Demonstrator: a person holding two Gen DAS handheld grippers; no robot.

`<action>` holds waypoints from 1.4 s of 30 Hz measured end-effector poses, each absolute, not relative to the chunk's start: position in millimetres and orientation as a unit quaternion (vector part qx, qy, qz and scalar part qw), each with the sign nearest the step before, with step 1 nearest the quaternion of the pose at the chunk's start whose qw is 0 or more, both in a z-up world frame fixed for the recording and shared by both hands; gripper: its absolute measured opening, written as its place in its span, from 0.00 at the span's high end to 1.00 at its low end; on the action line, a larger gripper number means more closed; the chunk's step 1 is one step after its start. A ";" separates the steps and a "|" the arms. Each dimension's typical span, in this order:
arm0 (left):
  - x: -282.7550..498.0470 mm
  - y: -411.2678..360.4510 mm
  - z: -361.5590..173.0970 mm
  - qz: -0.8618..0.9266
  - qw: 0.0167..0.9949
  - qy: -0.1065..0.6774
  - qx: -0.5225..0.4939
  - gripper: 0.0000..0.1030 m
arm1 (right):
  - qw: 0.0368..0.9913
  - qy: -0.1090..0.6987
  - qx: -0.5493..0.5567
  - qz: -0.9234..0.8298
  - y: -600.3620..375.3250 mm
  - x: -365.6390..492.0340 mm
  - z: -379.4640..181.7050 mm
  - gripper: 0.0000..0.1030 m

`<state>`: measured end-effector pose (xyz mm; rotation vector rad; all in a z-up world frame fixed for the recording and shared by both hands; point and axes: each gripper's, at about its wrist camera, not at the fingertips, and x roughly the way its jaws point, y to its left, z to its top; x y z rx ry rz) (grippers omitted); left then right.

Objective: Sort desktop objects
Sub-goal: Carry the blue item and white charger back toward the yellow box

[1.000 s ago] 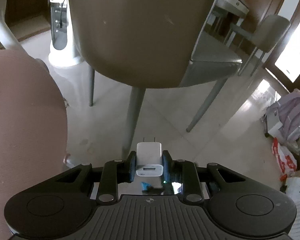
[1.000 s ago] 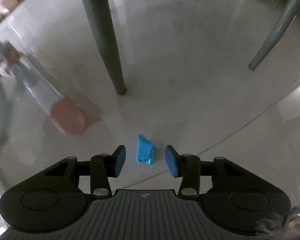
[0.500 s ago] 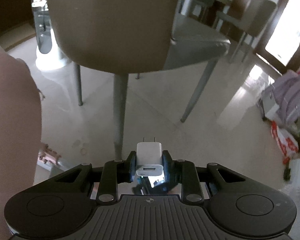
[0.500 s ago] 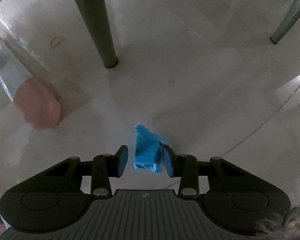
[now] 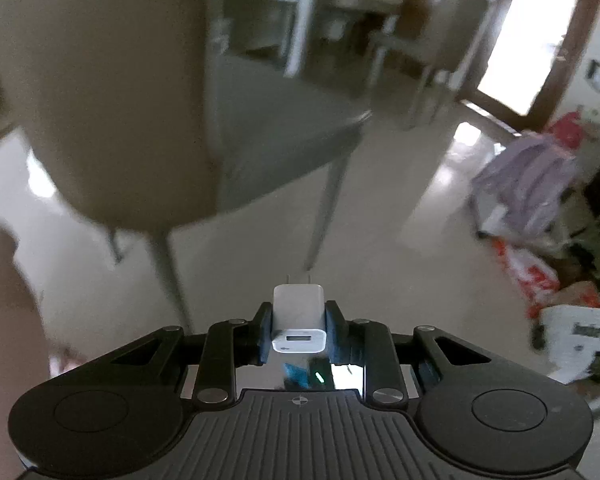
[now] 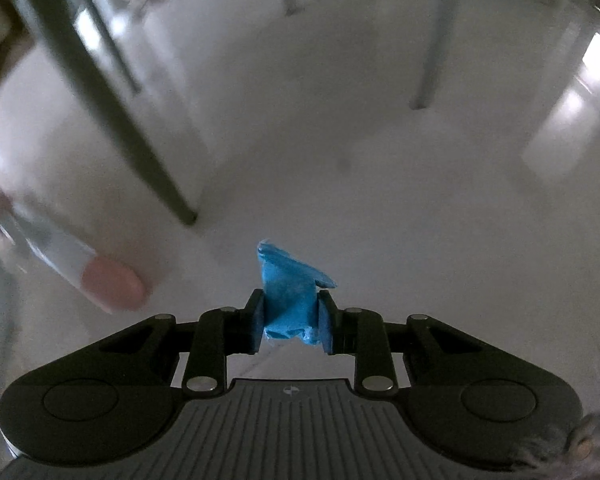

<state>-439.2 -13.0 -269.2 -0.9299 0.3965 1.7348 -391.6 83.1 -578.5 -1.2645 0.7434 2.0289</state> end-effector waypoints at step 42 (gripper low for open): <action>-102.5 120.9 30.3 0.137 0.933 0.285 -0.174 0.76 | 0.821 0.393 -0.076 0.408 -46.4 43.8 0.5 0.77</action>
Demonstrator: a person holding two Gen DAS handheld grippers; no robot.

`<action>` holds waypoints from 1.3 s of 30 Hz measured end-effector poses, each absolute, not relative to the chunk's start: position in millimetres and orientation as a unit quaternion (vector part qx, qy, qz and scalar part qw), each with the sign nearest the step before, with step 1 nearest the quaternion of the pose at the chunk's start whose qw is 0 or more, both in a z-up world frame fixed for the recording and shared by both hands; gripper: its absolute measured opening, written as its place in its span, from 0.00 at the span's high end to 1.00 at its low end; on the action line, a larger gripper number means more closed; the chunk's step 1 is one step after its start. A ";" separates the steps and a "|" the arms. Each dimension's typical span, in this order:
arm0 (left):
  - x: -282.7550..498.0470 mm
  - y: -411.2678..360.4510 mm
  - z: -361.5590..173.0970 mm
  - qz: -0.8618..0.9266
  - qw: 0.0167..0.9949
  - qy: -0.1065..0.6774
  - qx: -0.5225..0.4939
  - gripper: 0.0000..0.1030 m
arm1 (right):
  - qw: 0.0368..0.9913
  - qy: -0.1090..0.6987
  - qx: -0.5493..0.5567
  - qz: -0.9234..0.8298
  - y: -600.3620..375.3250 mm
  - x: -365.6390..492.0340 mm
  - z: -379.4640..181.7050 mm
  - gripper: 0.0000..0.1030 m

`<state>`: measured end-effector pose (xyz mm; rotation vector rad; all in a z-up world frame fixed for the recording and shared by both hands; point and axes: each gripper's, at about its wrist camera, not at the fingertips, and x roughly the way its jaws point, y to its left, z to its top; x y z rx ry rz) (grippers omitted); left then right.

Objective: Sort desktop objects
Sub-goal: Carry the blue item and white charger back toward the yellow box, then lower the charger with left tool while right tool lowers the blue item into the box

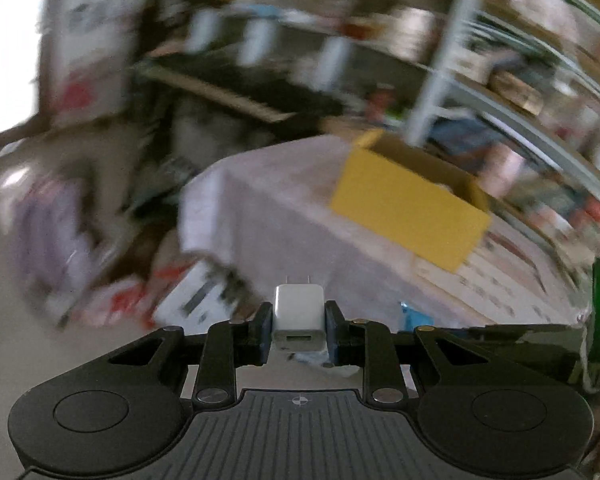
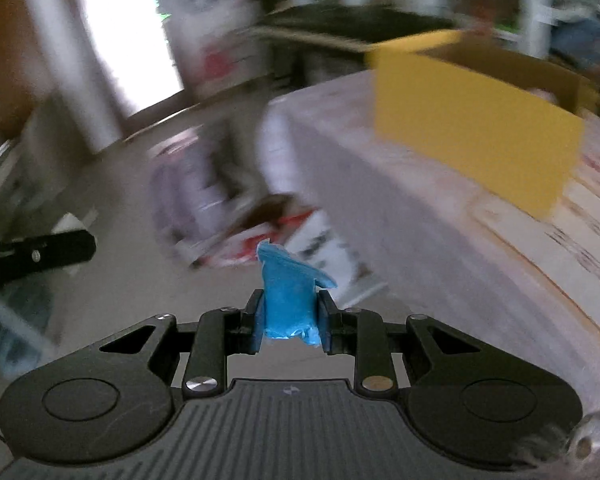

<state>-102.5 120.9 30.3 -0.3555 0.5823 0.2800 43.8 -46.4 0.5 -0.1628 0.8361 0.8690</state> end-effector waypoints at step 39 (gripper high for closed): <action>-18.6 141.5 67.4 -0.032 0.972 0.200 -0.119 0.76 | 0.930 0.282 -0.023 0.234 -68.9 51.6 77.8 0.77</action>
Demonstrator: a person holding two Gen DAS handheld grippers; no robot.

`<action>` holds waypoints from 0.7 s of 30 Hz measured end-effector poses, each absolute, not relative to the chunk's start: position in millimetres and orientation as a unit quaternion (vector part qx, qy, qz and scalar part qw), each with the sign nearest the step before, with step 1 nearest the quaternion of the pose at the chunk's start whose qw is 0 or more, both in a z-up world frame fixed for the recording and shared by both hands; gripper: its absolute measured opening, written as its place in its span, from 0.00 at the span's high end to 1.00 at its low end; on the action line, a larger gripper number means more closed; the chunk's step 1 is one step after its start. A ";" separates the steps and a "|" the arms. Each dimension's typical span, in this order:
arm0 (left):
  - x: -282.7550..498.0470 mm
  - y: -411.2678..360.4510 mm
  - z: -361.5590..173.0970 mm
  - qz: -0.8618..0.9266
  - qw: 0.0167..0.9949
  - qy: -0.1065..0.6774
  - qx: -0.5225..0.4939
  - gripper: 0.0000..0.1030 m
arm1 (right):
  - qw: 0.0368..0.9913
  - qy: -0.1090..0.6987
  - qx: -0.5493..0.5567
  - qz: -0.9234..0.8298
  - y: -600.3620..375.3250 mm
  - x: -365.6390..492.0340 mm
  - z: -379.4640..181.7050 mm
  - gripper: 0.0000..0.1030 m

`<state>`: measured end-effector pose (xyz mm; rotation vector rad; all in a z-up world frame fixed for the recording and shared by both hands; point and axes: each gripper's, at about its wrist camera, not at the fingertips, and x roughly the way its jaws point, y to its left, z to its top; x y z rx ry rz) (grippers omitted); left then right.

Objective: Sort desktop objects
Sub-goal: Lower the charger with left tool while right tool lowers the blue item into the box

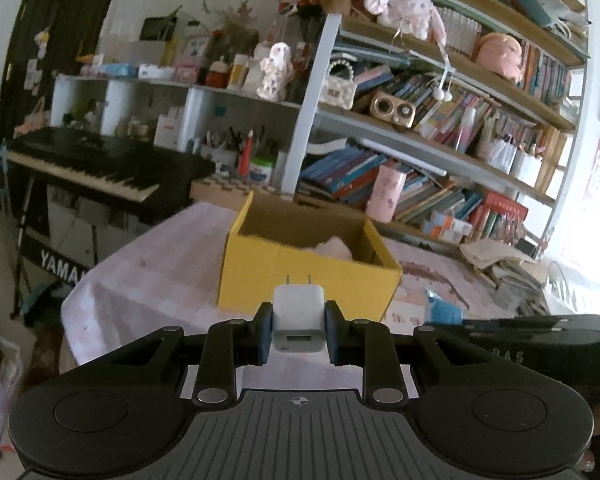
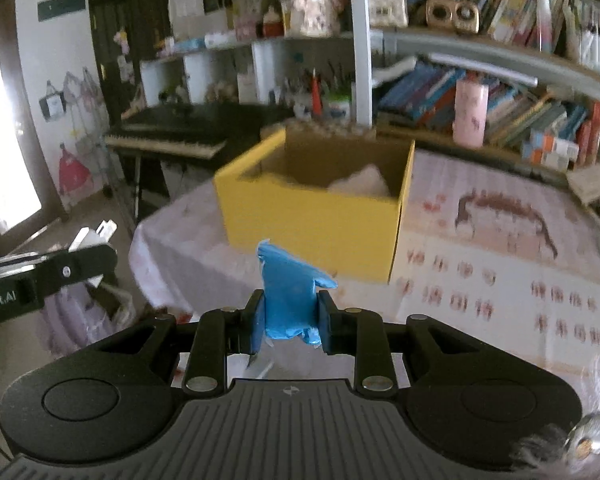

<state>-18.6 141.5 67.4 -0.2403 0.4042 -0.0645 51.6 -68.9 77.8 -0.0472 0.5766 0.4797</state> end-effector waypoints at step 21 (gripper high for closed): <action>168.5 91.0 91.3 -0.001 0.979 0.195 -0.052 0.76 | 0.926 0.245 -0.047 0.284 -79.1 252.8 82.8 0.77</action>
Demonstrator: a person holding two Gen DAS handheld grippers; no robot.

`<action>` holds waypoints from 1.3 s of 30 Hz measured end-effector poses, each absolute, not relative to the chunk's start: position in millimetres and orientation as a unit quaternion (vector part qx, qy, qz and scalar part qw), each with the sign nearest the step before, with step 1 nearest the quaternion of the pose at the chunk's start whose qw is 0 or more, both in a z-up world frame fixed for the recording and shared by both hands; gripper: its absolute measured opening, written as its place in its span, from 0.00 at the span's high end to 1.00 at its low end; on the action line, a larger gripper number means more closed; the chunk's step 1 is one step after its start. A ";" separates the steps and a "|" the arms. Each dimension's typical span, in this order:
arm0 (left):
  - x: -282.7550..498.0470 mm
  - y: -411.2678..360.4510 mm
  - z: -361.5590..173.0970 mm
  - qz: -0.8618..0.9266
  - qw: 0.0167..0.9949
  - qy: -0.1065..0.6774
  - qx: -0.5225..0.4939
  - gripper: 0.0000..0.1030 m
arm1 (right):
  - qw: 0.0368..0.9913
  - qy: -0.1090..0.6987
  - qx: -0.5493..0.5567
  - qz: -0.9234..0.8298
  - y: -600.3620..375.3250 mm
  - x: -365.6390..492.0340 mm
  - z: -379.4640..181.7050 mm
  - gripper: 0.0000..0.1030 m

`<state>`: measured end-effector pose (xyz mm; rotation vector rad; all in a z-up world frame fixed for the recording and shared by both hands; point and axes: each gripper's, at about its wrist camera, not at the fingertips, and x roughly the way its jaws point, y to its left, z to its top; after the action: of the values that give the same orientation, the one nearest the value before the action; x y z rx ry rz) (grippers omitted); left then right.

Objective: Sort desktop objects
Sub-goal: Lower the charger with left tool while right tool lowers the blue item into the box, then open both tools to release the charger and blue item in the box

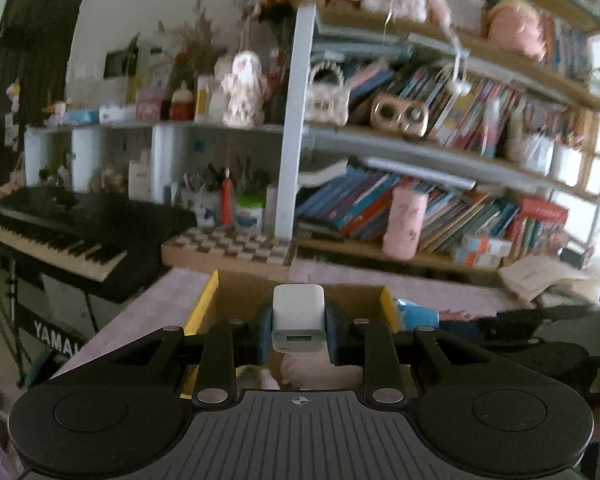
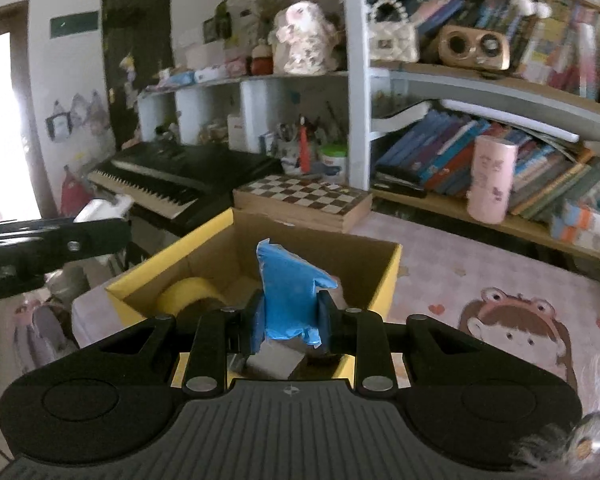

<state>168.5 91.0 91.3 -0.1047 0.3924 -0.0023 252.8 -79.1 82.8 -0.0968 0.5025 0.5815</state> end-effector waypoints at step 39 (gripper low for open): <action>213.5 83.1 65.0 0.010 0.968 0.247 -0.043 0.19 | 0.918 0.249 -0.132 0.280 -84.6 281.3 62.3 0.53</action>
<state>213.5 83.1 65.0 -0.0872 0.4985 0.0210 281.3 -84.6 62.3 -0.2705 0.5121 0.5764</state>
